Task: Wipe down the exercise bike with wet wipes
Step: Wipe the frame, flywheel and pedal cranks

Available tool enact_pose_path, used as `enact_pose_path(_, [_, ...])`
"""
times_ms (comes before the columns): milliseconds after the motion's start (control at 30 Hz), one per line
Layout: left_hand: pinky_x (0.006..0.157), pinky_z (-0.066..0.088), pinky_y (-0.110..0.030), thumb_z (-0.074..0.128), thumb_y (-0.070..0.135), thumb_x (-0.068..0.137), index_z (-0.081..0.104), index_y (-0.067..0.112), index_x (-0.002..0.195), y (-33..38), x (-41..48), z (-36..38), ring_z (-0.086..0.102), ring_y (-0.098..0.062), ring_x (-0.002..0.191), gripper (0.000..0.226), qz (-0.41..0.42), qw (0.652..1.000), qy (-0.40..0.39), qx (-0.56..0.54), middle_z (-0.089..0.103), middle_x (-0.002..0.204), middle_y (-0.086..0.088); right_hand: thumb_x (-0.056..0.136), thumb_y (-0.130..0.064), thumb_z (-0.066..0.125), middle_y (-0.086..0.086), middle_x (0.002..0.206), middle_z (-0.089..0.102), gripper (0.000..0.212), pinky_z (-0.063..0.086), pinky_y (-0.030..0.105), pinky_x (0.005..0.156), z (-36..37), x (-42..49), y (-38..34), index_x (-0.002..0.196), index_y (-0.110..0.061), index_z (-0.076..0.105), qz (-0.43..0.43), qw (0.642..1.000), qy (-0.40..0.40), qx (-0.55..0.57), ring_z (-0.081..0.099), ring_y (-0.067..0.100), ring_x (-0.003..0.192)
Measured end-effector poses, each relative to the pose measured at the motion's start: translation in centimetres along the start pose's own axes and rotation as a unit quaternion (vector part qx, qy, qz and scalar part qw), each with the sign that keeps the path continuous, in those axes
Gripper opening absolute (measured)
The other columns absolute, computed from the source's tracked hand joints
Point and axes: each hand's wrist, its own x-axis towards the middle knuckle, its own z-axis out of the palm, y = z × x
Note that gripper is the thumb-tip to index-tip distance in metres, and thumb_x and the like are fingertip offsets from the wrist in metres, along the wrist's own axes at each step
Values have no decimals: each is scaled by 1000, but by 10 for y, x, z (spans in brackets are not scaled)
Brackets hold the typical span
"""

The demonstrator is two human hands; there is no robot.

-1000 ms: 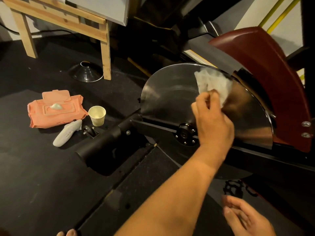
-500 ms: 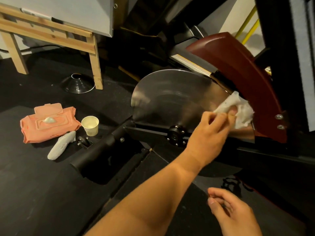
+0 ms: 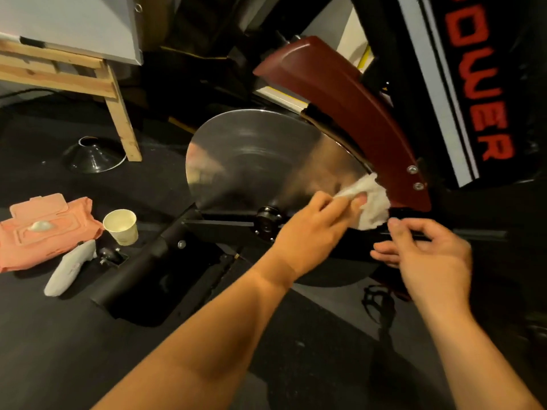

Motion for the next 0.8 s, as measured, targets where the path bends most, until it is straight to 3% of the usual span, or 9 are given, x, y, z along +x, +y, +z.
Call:
enact_pose_path(100, [75, 48, -40, 50, 1, 93, 60, 5, 110, -34, -5, -6, 48, -26, 84, 20, -206, 975, 70, -34, 51, 102, -9, 91, -23, 65, 2, 71, 74, 7, 59, 43, 76, -9, -2, 5, 90, -29, 67, -16, 999, -34, -18, 74, 17, 70])
enact_pose_path(167, [75, 46, -39, 43, -6, 85, 58, -1, 93, -63, -3, -18, 50, -29, 85, 18, -421, 898, 122, -31, 54, 97, -15, 91, -22, 66, 0, 73, 75, 9, 59, 43, 78, -12, -2, 7, 94, -31, 67, -23, 999, -43, -24, 74, 15, 73])
enact_pose_path(233, [75, 39, -26, 40, -17, 76, 56, -6, 91, -71, 4, -19, 47, -32, 88, 24, -492, 859, 144, -18, 51, 102, -20, 91, -22, 66, -1, 72, 75, 10, 60, 45, 78, -12, -1, 10, 98, -29, 67, -28, 999, -35, -29, 74, 14, 72])
enact_pose_path(300, [77, 41, -29, 47, -17, 78, 58, -5, 98, -47, 9, -11, 46, -34, 91, 26, -442, 889, 123, -3, 51, 107, -19, 91, -22, 66, -1, 71, 74, 11, 60, 45, 77, -11, -1, 11, 100, -28, 67, -27, 998, -38, -34, 74, 13, 72])
enact_pose_path(400, [72, 42, -34, 53, -4, 88, 60, 8, 114, 5, 6, 8, 42, -29, 88, 30, -103, 994, 29, -20, 52, 108, -6, 91, -21, 66, -4, 70, 74, 17, 60, 41, 74, -15, -2, 10, 106, -29, 65, -32, 997, -45, -48, 74, 11, 71])
enact_pose_path(500, [77, 39, -29, 45, 8, 100, 62, 7, 129, 0, 3, 9, 43, -26, 90, 34, 84, 995, -59, -7, 49, 115, -4, 85, -32, 71, -15, 69, 72, 30, 58, 43, 82, -26, -6, 13, 111, -42, 61, -64, 994, 4, -85, 72, 6, 65])
enact_pose_path(600, [81, 43, -32, 54, 3, 96, 64, 5, 118, -32, -2, -6, 45, -25, 92, 24, -90, 996, 10, -26, 51, 109, -8, 79, -50, 69, -23, 68, 70, 30, 47, 57, 95, -33, -7, 16, 102, -61, 53, -98, 988, 17, -120, 69, 0, 60])
enact_pose_path(700, [72, 45, -44, 49, -19, 75, 60, -9, 97, -68, 2, -23, 48, -35, 89, 27, -398, 913, 89, 19, 55, 98, -22, 79, -53, 64, -28, 70, 68, 28, 47, 58, 93, -31, -3, 17, 98, -66, 48, -101, 986, 15, -132, 66, 0, 51])
enact_pose_path(800, [67, 41, -39, 45, -15, 78, 60, -9, 95, -41, 14, -9, 44, -33, 84, 24, -329, 937, 112, 44, 57, 94, -20, 80, -51, 63, -27, 69, 68, 27, 48, 55, 94, -30, -3, 18, 95, -66, 46, -117, 983, 13, -140, 64, 1, 47])
